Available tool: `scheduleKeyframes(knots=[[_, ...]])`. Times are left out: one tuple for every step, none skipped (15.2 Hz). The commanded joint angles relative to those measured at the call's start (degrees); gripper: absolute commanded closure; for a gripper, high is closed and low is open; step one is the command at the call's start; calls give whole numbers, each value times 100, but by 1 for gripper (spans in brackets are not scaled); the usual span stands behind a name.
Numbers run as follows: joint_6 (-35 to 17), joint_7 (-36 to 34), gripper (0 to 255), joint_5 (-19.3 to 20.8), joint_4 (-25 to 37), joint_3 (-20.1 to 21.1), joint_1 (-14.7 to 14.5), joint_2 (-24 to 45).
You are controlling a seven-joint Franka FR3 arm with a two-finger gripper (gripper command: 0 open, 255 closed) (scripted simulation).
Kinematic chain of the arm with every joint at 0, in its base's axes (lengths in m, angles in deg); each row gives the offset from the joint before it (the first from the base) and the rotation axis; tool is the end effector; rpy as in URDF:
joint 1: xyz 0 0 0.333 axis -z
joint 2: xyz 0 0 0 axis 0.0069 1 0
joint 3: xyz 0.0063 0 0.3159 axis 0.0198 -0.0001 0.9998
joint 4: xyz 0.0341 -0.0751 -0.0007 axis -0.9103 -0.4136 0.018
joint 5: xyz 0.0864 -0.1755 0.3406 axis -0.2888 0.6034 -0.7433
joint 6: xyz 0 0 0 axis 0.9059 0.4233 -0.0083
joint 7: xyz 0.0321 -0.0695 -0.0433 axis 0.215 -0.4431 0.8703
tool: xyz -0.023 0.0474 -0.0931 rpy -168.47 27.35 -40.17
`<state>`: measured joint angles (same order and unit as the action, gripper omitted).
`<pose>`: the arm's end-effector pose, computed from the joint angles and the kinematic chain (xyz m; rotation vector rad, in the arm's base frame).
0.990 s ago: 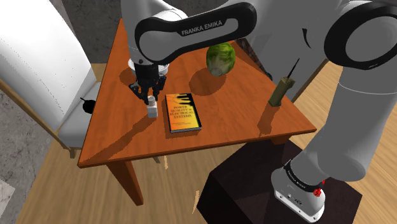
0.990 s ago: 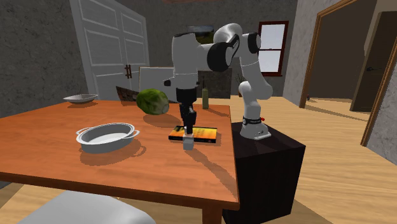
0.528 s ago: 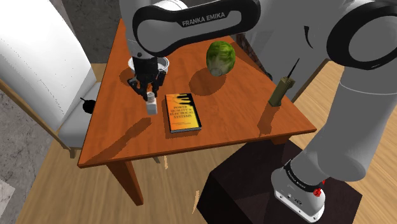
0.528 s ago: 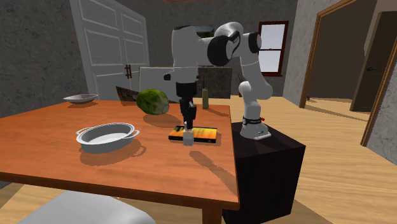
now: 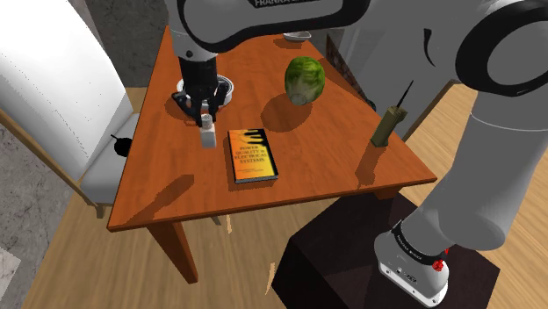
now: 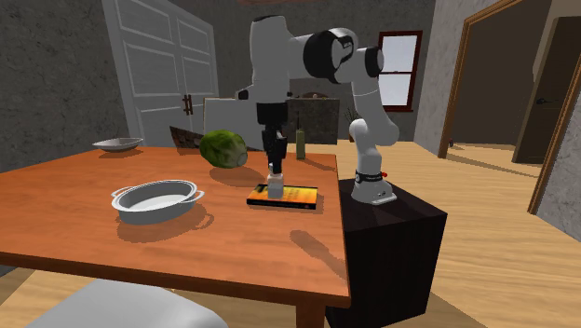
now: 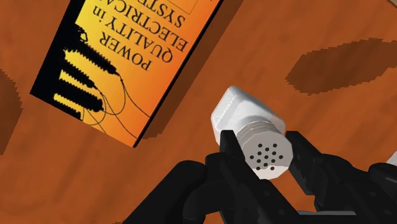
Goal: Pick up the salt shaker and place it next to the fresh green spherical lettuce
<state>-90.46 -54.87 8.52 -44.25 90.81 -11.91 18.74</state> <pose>0.5516 0.3558 0.4854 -3.1318 -0.1330 0.0314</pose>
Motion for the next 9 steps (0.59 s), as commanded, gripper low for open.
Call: scheduleKeyframes(knots=[[150,10,255,-10,132,5,-4,-17],[226,12,255,-11,208,7,-10,-18],[304,14,255,-12,287,10,-17,-17],[382,15,255,-12,368,12,-24,-14],[461,16,255,-12,452,14,-32,-10],[541,17,255,-10,538,16,-40,-4],[622,17,255,-8,626,18,-49,4],[704,17,255,-5,717,20,-59,13],[786,17,255,-1,811,22,-70,25]])
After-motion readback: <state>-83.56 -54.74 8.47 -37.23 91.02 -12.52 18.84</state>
